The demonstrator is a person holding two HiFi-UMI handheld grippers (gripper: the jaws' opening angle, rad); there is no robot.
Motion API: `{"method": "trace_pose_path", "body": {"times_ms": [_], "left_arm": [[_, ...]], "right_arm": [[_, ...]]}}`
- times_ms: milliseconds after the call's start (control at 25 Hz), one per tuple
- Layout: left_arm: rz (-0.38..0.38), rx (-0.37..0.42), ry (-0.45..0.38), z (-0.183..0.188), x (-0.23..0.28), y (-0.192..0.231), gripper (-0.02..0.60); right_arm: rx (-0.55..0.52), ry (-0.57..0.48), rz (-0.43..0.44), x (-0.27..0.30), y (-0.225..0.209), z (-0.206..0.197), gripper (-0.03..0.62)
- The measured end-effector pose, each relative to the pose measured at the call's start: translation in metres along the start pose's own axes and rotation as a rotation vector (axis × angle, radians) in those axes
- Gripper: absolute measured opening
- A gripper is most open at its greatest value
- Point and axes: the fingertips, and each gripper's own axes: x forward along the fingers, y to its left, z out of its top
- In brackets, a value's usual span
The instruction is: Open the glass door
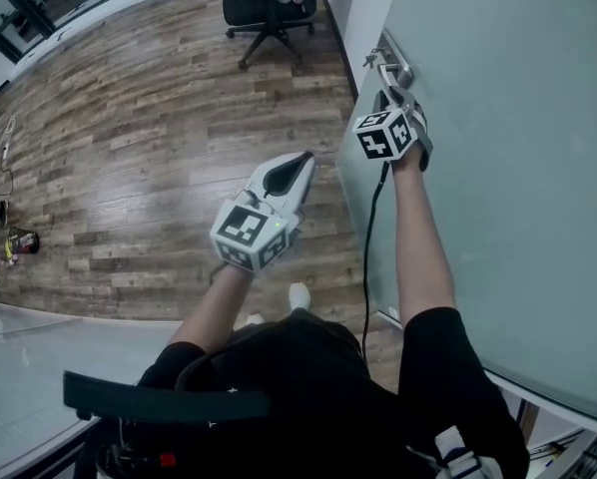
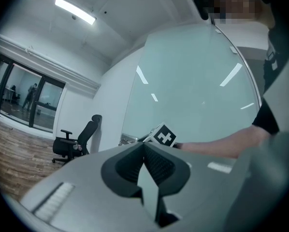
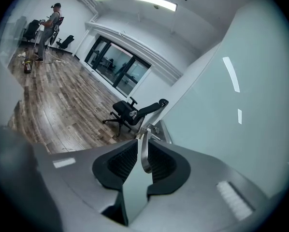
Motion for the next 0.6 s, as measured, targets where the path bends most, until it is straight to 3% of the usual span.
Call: {"method": "trace_pose_path", "body": {"times_ms": [320, 600], "left_arm": [[0.017, 0.024, -0.056, 0.02, -0.068, -0.013, 0.0], [0.04, 0.022, -0.08, 0.023, -0.109, -0.011, 0.0]], "right_arm": [[0.054, -0.125, 0.006, -0.084, 0.037, 0.038, 0.032], [0.061, -0.17, 0.025, -0.119, 0.069, 0.054, 0.024]]}}
